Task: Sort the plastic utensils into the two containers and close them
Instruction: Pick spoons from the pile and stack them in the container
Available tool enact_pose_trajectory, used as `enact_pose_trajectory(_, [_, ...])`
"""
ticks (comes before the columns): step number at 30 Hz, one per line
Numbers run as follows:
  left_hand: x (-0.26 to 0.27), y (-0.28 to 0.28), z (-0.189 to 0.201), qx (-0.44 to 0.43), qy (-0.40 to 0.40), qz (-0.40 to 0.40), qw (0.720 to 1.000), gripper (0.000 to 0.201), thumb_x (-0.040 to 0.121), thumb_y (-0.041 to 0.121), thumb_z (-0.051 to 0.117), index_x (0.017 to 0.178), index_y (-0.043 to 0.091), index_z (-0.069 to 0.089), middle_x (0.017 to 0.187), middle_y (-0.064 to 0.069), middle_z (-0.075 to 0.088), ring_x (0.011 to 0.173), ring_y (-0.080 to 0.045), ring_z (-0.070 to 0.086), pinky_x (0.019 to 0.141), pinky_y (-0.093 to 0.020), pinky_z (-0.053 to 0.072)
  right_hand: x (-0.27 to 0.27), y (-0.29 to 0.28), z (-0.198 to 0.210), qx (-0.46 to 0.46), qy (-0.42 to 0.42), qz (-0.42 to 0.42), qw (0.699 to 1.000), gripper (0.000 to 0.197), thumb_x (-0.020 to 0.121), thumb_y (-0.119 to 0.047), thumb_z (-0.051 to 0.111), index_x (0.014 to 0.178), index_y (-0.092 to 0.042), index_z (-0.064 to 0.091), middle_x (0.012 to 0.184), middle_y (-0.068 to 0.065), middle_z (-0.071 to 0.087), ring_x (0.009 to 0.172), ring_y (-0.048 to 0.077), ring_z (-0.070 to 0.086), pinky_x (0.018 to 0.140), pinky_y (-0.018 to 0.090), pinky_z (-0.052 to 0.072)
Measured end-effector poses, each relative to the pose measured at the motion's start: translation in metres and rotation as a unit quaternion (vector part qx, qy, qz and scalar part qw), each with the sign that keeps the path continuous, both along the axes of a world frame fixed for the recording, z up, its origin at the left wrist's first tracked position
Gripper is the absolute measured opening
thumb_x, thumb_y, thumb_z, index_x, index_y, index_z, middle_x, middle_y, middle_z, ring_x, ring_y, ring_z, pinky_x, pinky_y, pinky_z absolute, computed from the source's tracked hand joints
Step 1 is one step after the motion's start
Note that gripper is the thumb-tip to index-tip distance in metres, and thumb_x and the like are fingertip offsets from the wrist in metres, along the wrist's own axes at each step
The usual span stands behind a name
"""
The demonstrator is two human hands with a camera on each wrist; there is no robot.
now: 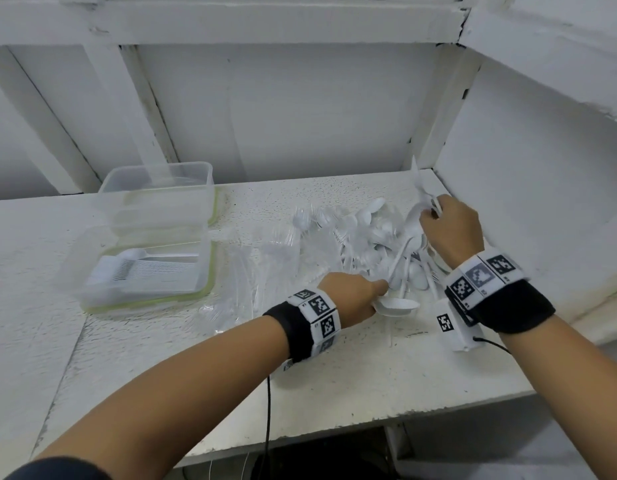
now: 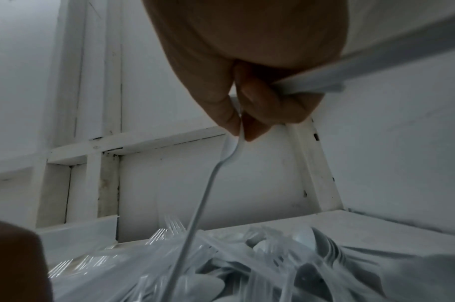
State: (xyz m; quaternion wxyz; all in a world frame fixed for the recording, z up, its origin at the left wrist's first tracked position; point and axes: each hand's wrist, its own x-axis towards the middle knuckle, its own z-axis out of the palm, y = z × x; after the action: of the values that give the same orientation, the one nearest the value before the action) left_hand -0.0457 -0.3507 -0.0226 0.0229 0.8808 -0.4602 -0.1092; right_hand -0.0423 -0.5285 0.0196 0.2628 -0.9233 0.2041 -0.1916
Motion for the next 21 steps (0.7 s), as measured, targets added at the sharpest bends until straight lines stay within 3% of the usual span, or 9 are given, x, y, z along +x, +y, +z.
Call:
enact_pose_trajectory(4, [-0.002,-0.008,-0.001,0.043,-0.053,-0.057,0.996,0.031,0.096,0.018,0.039,0.127,0.015,0.043,0.074,-0.002,0.044,0.065,-0.023,0.044,0.050,-0.026,0.032,0.006,0.007,0.009,-0.049,-0.043,0.025,0.998,0.018,0.093,-0.016,0.047,0.078,-0.009,0.053,0.077,0.007,0.049,0.071,0.023,0.046,0.061,0.029,0.030])
enact_pose_trajectory(9, [-0.002,-0.015,-0.001,0.109,-0.072,-0.061,0.990,0.024,0.096,0.012,0.041,0.117,0.007,0.051,0.062,0.001,0.035,0.053,-0.019,0.038,0.047,-0.027,0.029,0.008,0.016,0.015,-0.145,-0.027,0.061,0.987,0.019,0.093,-0.014,0.047,0.102,-0.003,0.060,0.096,0.015,0.058,0.083,0.035,0.055,0.063,0.032,0.034])
enact_pose_trajectory(12, [-0.005,-0.015,0.000,0.101,-0.064,-0.059,0.991,0.024,0.095,0.010,0.041,0.116,0.006,0.051,0.063,0.000,0.039,0.057,-0.021,0.040,0.047,-0.027,0.029,0.007,0.017,0.019,-0.156,-0.028,0.074,0.985,0.020,0.093,-0.013,0.047,0.107,-0.006,0.059,0.097,0.015,0.059,0.083,0.036,0.056,0.063,0.034,0.037])
enact_pose_trajectory(15, [-0.005,-0.007,0.007,0.026,-0.048,-0.025,0.998,0.025,0.095,0.017,0.039,0.115,0.008,0.052,0.087,-0.007,0.061,0.070,-0.026,0.051,0.052,-0.027,0.033,0.005,0.017,0.022,-0.138,-0.053,0.082,0.986,0.021,0.093,-0.013,0.046,0.109,-0.008,0.060,0.089,0.014,0.062,0.076,0.031,0.054,0.063,0.034,0.038])
enact_pose_trajectory(17, [-0.004,0.005,0.011,-0.045,-0.036,0.010,0.998,0.027,0.094,0.019,0.039,0.115,0.012,0.055,0.096,-0.008,0.065,0.081,-0.027,0.060,0.058,-0.027,0.036,0.003,0.018,0.026,-0.118,-0.064,0.092,0.987,0.022,0.094,-0.012,0.045,0.111,-0.008,0.059,0.086,0.013,0.062,0.072,0.028,0.051,0.063,0.035,0.040])
enact_pose_trajectory(19, [-0.003,0.021,0.013,-0.123,-0.010,0.058,0.991,0.028,0.093,0.021,0.043,0.116,0.018,0.059,0.094,-0.005,0.067,0.081,-0.023,0.061,0.059,-0.024,0.035,0.004,0.017,0.029,-0.111,-0.069,0.107,0.986,0.020,0.094,-0.011,0.045,0.107,-0.004,0.058,0.083,0.016,0.062,0.070,0.031,0.053,0.062,0.038,0.041])
enact_pose_trajectory(21, [0.000,0.037,0.015,-0.211,0.049,0.121,0.969,0.023,0.092,0.022,0.048,0.106,0.019,0.065,0.082,0.000,0.067,0.066,-0.015,0.055,0.054,-0.023,0.036,0.007,0.018,0.030,-0.103,-0.077,0.116,0.985,0.018,0.094,-0.009,0.044,0.103,-0.001,0.057,0.079,0.017,0.061,0.067,0.031,0.052,0.060,0.038,0.041])
